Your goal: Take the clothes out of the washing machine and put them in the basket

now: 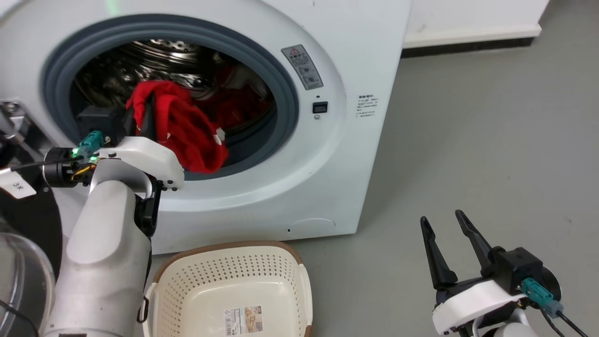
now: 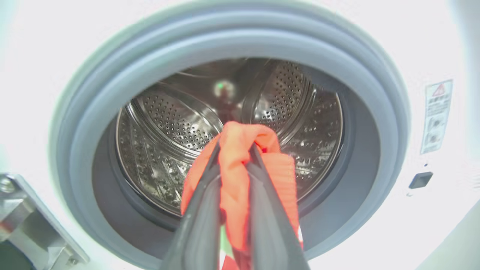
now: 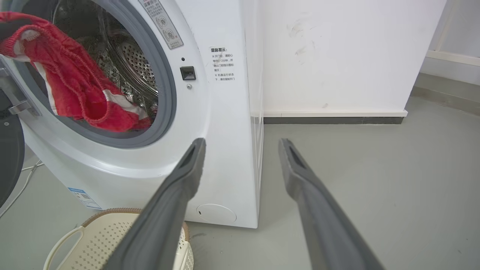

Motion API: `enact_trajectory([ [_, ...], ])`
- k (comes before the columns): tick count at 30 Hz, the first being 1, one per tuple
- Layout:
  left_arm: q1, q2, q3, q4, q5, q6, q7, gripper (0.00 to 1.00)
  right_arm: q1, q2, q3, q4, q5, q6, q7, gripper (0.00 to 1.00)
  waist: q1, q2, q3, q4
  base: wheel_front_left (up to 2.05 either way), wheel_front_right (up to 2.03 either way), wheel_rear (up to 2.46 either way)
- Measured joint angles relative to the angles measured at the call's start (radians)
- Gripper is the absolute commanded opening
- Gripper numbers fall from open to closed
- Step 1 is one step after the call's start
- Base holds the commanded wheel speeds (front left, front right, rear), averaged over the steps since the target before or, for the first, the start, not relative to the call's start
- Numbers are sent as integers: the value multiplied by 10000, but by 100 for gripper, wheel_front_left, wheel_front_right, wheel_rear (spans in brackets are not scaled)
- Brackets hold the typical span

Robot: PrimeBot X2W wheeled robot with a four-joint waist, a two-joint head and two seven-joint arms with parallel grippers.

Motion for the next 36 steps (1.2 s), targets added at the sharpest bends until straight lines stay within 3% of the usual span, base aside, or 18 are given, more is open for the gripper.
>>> enact_trajectory([
  [5, 872, -284, -77, -1977, -100, -19, -8, 0, 292, 0, -96, -261, -27, 0, 180, 100, -1, 0, -330, 324, 0, 0, 0],
  [6, 1631, -424, -96, -3459, -180, 119, -6, 0, 387, 0, -128, -384, -27, 0, 251, 100, 0, 0, -461, 467, 0, 0, 0],
  [12, 3554, -635, -336, -6491, -232, 466, 546, 0, 577, -2, -205, -543, -27, -2, 337, 100, 1, 0, -536, 729, 0, 0, 0],
  [17, 5387, -740, -522, -7632, -249, 802, 1120, 0, 666, 0, -153, -631, -82, -2, 407, 100, 1, 0, -444, 857, 0, 0, 0],
  [21, 6590, -959, -706, -7334, -389, 945, 1214, 0, 646, 0, -100, -694, -132, 0, 433, 100, 1, 0, -232, 889, 0, 0, 0],
  [26, 7408, -1254, -767, -6015, -874, 1032, 788, 0, 445, 0, -50, -765, -157, 0, 428, 100, 2, 0, 209, 873, 0, 0, 0],
  [36, 5918, -1519, -903, -3164, -1039, 988, 23, 0, -567, -2, 257, -848, -215, 0, 288, 100, 4, 0, 1915, 723, 0, 0, 0],
])
